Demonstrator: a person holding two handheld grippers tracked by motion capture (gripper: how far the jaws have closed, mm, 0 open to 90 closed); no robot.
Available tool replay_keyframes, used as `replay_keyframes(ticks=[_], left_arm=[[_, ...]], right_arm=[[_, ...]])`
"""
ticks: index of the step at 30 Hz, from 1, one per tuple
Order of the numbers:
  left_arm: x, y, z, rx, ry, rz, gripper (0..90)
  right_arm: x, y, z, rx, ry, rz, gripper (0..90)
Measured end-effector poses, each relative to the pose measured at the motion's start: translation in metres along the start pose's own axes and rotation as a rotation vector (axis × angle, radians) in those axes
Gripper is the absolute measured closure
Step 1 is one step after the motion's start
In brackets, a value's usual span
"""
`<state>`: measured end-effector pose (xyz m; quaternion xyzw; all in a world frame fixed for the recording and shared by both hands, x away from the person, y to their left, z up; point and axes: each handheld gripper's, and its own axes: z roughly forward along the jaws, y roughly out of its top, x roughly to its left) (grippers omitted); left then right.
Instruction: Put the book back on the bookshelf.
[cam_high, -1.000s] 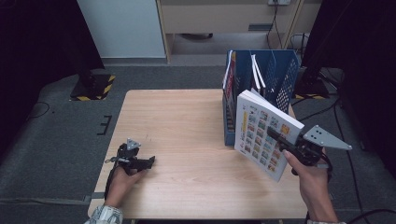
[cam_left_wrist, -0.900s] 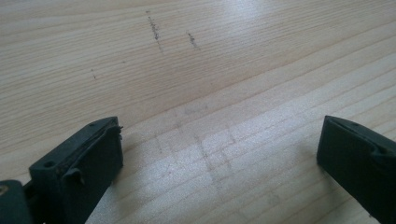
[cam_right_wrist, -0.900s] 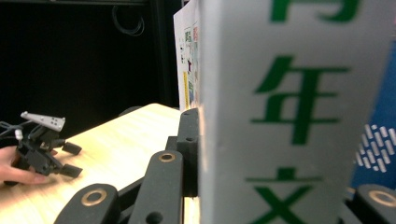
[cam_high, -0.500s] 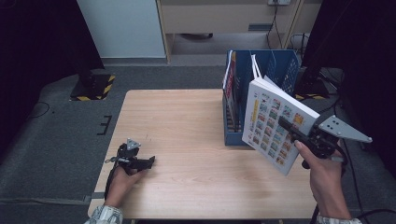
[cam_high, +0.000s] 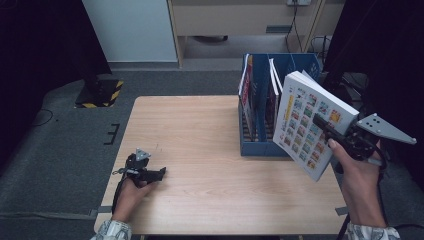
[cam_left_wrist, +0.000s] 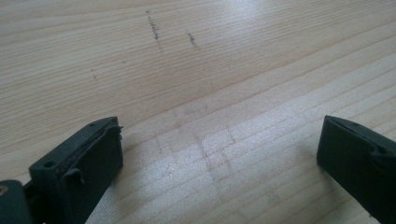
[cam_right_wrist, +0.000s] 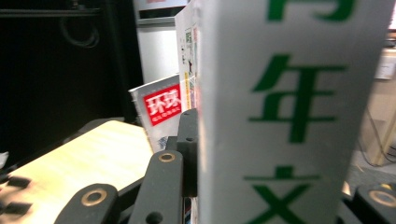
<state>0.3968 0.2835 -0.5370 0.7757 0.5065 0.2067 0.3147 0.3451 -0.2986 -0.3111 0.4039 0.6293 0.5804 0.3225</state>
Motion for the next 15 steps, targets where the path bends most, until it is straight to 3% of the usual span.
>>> replay_keyframes(ticks=[15], left_arm=[[0.0,0.0,0.0,0.0,0.0,0.001,0.0]], right_arm=[[-0.014,0.014,0.008,0.017,-0.13,-0.006,74.0]])
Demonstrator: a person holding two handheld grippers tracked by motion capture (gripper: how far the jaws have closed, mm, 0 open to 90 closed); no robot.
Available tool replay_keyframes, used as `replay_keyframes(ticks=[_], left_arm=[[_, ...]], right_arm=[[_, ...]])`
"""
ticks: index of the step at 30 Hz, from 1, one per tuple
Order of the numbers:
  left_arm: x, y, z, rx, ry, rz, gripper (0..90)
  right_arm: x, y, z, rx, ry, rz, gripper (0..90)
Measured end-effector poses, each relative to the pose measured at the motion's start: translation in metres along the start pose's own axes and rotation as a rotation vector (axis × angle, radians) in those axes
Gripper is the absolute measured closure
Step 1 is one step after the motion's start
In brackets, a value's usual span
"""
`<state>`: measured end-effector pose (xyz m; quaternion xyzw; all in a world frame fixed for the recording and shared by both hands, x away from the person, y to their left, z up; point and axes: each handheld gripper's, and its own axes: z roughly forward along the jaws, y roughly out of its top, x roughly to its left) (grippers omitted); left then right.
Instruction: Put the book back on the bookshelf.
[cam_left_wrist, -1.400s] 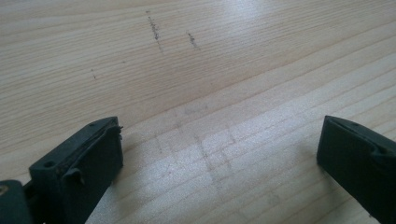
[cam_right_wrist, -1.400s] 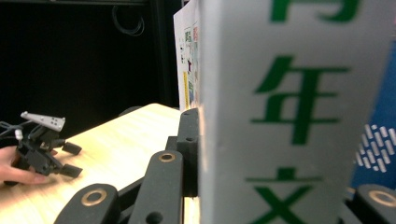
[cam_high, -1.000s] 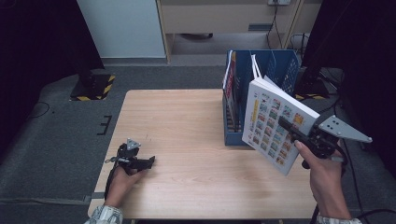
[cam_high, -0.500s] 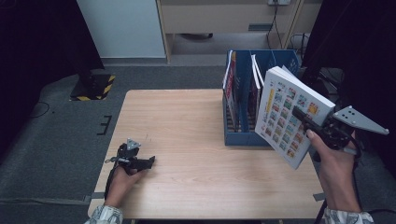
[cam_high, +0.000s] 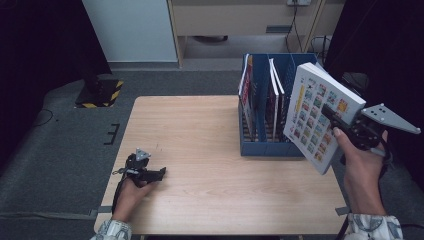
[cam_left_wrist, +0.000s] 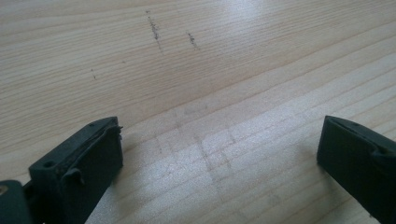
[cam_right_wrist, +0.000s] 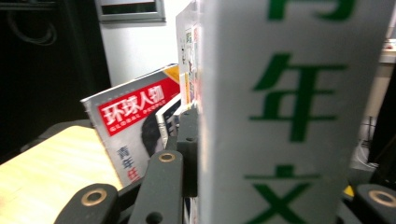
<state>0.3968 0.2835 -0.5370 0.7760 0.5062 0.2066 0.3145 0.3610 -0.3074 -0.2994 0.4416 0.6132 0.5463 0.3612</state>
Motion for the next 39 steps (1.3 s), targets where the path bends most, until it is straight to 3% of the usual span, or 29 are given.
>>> replay_keyframes(ticks=[16,22,26,31,39], left_arm=[[0.0,0.0,0.0,-0.002,0.0,-0.002,0.0],[0.0,0.0,0.0,-0.002,0.0,-0.002,0.0],[0.0,0.0,0.0,-0.002,0.0,-0.002,0.0],[0.0,0.0,0.0,-0.002,0.0,-0.002,0.0],[0.0,0.0,0.0,-0.002,0.0,-0.002,0.0]], right_arm=[[-0.009,0.004,0.038,0.003,-0.155,0.025,74.1],[-0.012,0.006,0.051,0.005,-0.182,0.021,74.0],[-0.016,0.006,0.064,0.036,-0.2,0.014,74.0],[-0.019,0.005,0.075,0.036,-0.212,0.05,74.0],[-0.019,0.008,0.093,0.037,-0.244,0.046,74.0]])
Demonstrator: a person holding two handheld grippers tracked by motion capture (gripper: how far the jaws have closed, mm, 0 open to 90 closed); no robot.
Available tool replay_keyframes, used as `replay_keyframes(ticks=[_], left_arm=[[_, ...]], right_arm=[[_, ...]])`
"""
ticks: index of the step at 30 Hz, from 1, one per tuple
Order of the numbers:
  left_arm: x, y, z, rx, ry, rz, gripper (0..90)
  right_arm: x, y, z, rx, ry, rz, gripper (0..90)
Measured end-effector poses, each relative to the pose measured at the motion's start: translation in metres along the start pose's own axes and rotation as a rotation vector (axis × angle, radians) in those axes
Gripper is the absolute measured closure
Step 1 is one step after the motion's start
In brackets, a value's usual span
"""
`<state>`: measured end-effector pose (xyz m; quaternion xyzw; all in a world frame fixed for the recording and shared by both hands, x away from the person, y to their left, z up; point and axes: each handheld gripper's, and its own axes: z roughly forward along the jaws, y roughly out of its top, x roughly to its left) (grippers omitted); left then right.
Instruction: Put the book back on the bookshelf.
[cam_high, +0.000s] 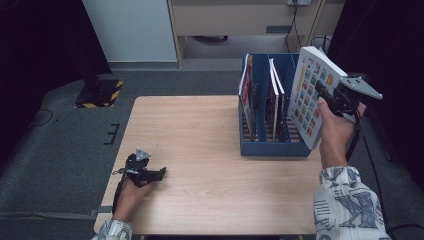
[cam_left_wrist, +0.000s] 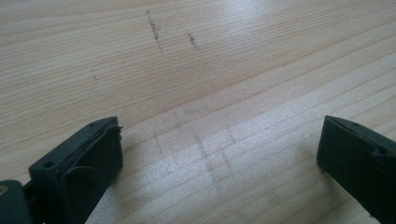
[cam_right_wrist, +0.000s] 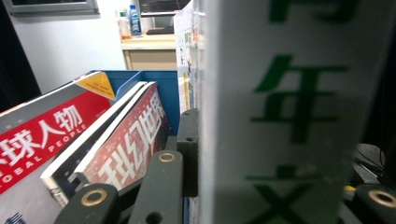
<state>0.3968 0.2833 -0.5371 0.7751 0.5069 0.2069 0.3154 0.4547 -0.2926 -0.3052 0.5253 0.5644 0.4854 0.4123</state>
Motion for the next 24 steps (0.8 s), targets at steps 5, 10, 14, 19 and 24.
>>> replay_keyframes(ticks=[5,10,14,19,24], left_arm=[[0.0,0.0,0.0,0.0,0.0,0.0,0.0],[0.0,0.0,0.0,0.0,0.0,0.0,0.0],[0.0,0.0,0.0,0.0,0.0,0.0,0.0],[0.0,0.0,0.0,0.0,0.002,-0.002,0.0],[0.0,0.0,0.0,-0.001,0.003,-0.004,0.0]], right_arm=[[-0.001,-0.001,0.008,0.009,-0.014,0.015,74.1],[0.0,-0.002,0.014,-0.003,-0.018,0.017,74.0],[0.0,0.002,0.019,0.002,-0.022,0.024,74.0],[0.001,0.009,0.025,-0.012,-0.025,0.025,74.0],[0.002,0.01,0.033,-0.009,-0.032,0.036,74.0]])
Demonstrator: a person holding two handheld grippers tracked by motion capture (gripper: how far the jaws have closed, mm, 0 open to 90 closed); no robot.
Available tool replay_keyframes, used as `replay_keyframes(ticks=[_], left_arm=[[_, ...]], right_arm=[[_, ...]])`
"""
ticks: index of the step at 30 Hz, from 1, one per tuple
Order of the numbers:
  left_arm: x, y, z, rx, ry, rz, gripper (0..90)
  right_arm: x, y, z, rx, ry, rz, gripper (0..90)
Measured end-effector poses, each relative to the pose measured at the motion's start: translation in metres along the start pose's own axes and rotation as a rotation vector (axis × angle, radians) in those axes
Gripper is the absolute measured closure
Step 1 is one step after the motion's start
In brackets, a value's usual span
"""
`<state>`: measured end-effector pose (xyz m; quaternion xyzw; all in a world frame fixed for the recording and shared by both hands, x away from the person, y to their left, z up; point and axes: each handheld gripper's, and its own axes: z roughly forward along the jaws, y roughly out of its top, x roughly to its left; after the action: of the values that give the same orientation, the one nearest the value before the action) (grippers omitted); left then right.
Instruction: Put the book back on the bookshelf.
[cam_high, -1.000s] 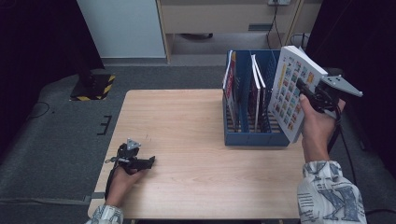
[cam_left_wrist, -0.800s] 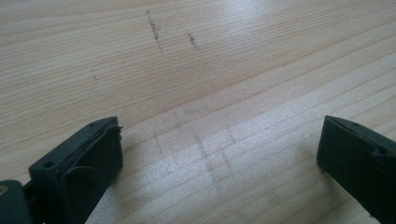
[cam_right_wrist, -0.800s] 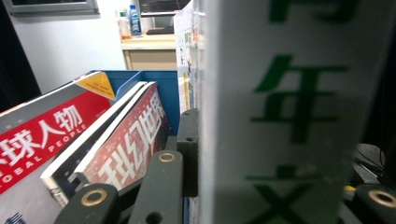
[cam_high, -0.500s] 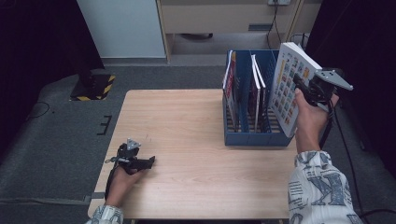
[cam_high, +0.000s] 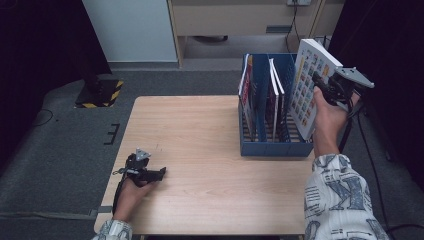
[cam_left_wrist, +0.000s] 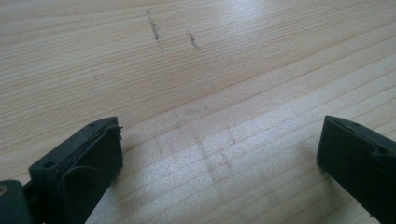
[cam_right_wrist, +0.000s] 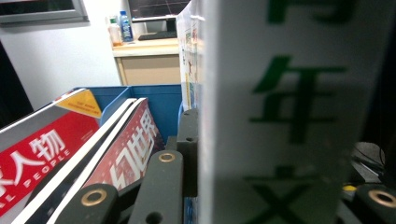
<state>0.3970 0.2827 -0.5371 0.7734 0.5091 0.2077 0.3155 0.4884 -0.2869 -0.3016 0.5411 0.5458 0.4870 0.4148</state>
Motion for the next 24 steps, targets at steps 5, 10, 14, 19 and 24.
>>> replay_keyframes(ticks=[5,10,14,19,24], left_arm=[[0.0,0.0,0.0,-0.003,0.002,-0.004,0.0],[0.0,0.0,0.0,-0.003,0.002,-0.004,0.0],[0.0,0.0,0.0,-0.003,0.002,-0.003,0.0],[0.0,0.0,0.0,-0.002,0.002,-0.003,0.0],[0.0,0.0,0.0,-0.002,0.002,-0.003,0.0]], right_arm=[[0.004,0.002,0.01,-0.012,0.0,-0.002,74.0],[0.01,0.0,0.017,-0.012,0.011,-0.004,74.0],[0.012,-0.002,0.02,-0.013,-0.004,-0.011,74.0],[0.012,-0.004,0.021,-0.02,-0.011,-0.012,74.0],[0.013,-0.002,0.019,-0.023,-0.014,-0.025,74.0]])
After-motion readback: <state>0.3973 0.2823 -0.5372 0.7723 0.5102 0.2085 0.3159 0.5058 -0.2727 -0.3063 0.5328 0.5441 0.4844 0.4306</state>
